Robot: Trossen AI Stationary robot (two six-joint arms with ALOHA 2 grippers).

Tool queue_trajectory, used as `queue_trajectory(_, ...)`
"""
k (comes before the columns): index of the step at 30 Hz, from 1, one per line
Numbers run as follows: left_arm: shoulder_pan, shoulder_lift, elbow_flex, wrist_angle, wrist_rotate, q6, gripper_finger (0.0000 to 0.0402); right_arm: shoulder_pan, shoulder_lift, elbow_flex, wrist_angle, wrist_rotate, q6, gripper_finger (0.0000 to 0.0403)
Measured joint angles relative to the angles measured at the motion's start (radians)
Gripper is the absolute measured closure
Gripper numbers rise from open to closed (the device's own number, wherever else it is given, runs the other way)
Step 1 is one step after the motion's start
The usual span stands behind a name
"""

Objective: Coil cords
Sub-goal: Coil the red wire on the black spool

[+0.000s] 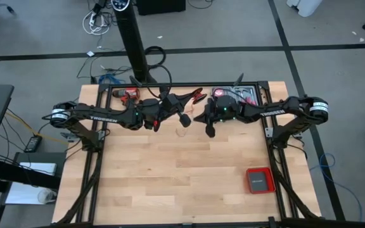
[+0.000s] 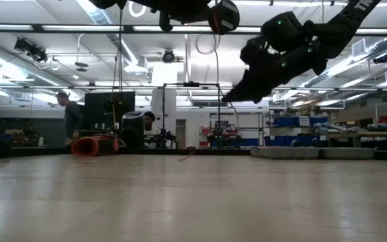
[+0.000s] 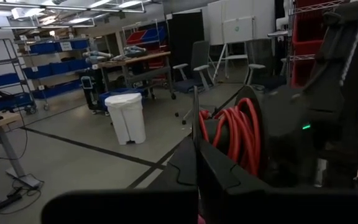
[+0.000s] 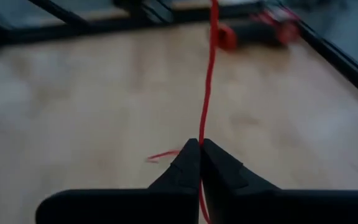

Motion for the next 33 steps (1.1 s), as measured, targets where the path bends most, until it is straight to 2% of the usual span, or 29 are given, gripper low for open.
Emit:
queue_trajectory(8, -0.005, 0.0, 0.0, -0.006, 0.023, -0.025, 0.0401, -0.129, -0.007, 0.0, -0.176, 0.038, 0.015, 0.0401)
queue_trajectory(16, -0.007, -0.019, 0.0, -0.001, 0.155, -0.118, 0.0401, -0.189, -0.086, 0.0, -0.311, 0.13, 0.036, 0.0402)
queue_trajectory(19, -0.007, -0.038, 0.0, -0.014, 0.201, -0.146, 0.0401, -0.21, -0.144, 0.0, -0.357, 0.14, 0.03, 0.0402)
queue_trajectory(24, -0.007, -0.058, 0.0, -0.052, 0.198, -0.13, 0.0401, -0.247, -0.272, 0.0, -0.479, 0.17, 0.001, 0.0402)
queue_trajectory(33, -0.007, -0.099, 0.0, -0.206, 0.109, -0.092, 0.0401, -0.292, -0.557, 0.0, -0.661, 0.263, -0.024, 0.0403)
